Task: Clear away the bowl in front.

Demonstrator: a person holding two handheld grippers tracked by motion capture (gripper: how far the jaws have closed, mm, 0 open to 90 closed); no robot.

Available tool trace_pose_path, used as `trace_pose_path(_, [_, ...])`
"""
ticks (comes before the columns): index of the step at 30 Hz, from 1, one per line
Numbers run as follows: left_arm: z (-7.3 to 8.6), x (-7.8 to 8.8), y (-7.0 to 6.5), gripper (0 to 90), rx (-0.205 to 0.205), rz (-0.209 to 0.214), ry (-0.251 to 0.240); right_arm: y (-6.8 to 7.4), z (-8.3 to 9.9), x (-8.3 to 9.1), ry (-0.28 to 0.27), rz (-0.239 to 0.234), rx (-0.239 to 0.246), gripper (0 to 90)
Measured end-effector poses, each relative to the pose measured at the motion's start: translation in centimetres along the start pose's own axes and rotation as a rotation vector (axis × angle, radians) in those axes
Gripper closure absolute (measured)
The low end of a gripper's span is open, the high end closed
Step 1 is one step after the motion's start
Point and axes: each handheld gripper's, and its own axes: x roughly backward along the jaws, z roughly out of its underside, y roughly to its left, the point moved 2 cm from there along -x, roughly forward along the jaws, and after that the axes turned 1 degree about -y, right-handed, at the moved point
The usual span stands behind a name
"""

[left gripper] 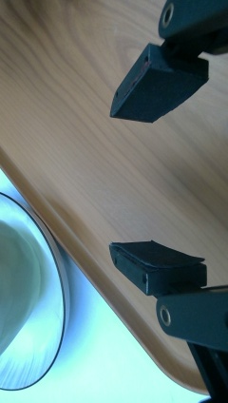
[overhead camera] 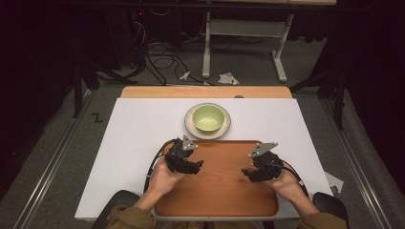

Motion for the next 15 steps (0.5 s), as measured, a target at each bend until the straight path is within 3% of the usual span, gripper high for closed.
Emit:
trace_pose_path(11, [-0.4, 0.2, -0.1, 30.0, 0.015, 0.015, -0.011, 0.1, 0.0, -0.1, 0.016, -0.003, 0.007, 37.0])
trace_pose_path(13, [-0.7, 0.4, -0.2, 31.6, 0.005, 0.013, -0.028, 0.1, 0.0, -0.1, 0.014, -0.003, 0.004, 37.0])
trace_pose_path(15, [-1.1, 0.7, -0.4, 38.0, -0.028, -0.027, -0.051, 0.0, 0.0, -0.2, 0.015, -0.007, 0.006, 36.9])
